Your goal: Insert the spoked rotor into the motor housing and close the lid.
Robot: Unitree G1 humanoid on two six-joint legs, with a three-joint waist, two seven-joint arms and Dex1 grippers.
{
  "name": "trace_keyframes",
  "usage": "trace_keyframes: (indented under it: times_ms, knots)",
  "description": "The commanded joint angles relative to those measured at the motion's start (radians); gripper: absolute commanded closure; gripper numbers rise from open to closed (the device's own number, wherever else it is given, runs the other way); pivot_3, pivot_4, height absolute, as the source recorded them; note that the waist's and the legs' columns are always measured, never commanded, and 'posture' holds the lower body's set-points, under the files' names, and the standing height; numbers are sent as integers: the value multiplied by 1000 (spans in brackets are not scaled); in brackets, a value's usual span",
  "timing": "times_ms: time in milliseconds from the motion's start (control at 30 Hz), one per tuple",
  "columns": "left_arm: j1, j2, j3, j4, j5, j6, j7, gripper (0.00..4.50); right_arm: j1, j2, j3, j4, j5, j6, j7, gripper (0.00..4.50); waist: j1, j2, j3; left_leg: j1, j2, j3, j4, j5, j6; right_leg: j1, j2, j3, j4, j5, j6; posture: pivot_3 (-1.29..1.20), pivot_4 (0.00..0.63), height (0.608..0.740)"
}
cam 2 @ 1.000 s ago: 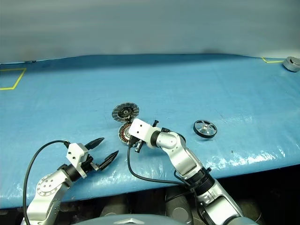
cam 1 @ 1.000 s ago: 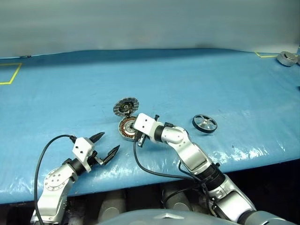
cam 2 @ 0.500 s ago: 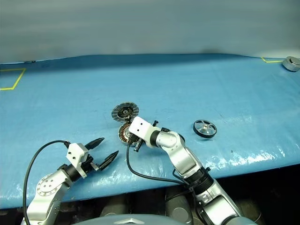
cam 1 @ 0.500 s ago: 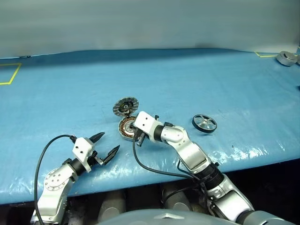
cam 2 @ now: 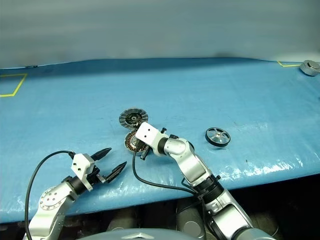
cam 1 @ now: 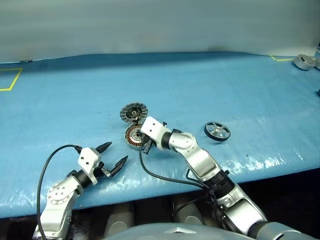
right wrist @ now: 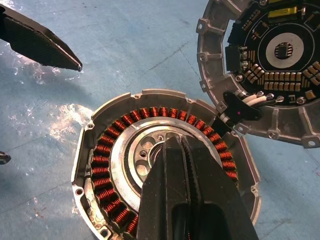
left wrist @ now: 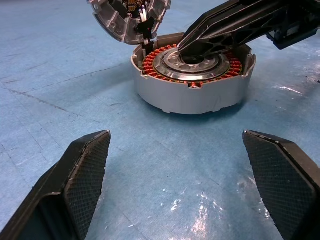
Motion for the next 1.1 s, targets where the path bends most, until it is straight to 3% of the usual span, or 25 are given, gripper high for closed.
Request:
trace_keyframes:
  times_ms: [33,267,900,1100]
  knots:
    - [2,-4,-1,-12,6,-17,4,0,18,-20,12,36,-22,32,-2,4455,0,0,0,1,0,0,0,0,0,1,0,0,0,0,0,0,150,740]
    - [3,-1,-4,-11,4,-17,6,0,31,-45,29,47,-51,55,-12,4455,0,0,-1,11,0,0,0,0,0,10,0,0,-1,-1,-1,0,150,740]
    - [-8,2,-12,-5,8,-14,2,0,69,-87,71,-56,-46,107,37,4455,3,0,-3,12,0,0,-2,0,0,10,0,0,-2,-1,-1,0,150,740]
    - [-11,-1,-13,4,9,-20,1,0,55,-74,30,-142,-27,105,22,4455,2,0,-3,11,0,1,-3,0,0,10,0,0,-2,-2,-1,0,150,740]
